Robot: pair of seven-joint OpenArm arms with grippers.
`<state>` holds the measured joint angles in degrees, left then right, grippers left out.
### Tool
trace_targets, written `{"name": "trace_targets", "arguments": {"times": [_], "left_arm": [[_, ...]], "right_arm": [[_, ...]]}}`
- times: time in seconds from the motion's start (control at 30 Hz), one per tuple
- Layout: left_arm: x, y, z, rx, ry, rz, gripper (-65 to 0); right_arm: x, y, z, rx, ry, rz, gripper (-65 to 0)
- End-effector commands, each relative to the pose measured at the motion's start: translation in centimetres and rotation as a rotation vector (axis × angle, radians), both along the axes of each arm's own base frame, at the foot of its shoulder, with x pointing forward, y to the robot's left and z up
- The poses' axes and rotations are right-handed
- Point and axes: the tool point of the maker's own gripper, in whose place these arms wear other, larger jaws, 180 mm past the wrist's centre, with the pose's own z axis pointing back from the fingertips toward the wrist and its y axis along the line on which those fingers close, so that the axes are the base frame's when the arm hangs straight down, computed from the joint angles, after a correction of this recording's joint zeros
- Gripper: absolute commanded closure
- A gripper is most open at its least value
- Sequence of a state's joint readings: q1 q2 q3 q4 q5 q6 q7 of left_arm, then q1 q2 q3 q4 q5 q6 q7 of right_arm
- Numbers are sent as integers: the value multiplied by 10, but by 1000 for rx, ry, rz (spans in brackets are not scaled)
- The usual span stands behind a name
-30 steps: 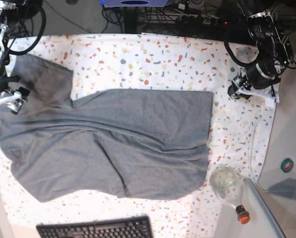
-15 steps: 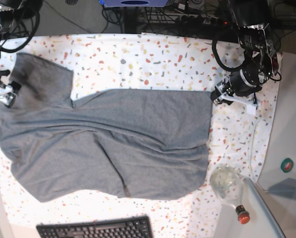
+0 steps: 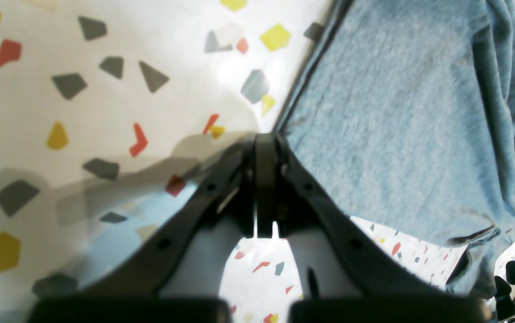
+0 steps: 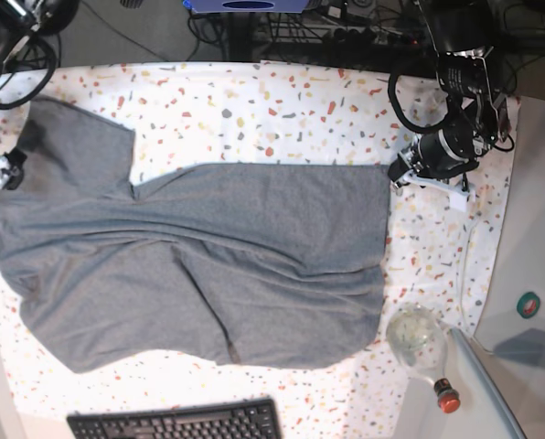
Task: Layout the t-shirt on the table in an organized manner, then fold the t-shirt properly
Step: 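Hold the shirt corners with both grippers and pull them outward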
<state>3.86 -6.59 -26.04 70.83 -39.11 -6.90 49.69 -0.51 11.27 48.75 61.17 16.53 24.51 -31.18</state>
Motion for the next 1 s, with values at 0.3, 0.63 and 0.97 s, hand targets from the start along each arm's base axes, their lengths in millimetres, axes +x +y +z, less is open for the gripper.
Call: {"name": "trace_targets", "arguments": {"times": [0.3,0.63,0.97], "left_arm": [[-1,15,7,34,-8,-6,0],[-3,15,6,33,-5,-2,0],[-4,18,6,44,0,-10,0]], "right_arm": [[21,17,-5,33,-12,50,-542],[23,35,-11,55,-6,75,-345],[14,15,-6,54,-26,-4,0]]}}
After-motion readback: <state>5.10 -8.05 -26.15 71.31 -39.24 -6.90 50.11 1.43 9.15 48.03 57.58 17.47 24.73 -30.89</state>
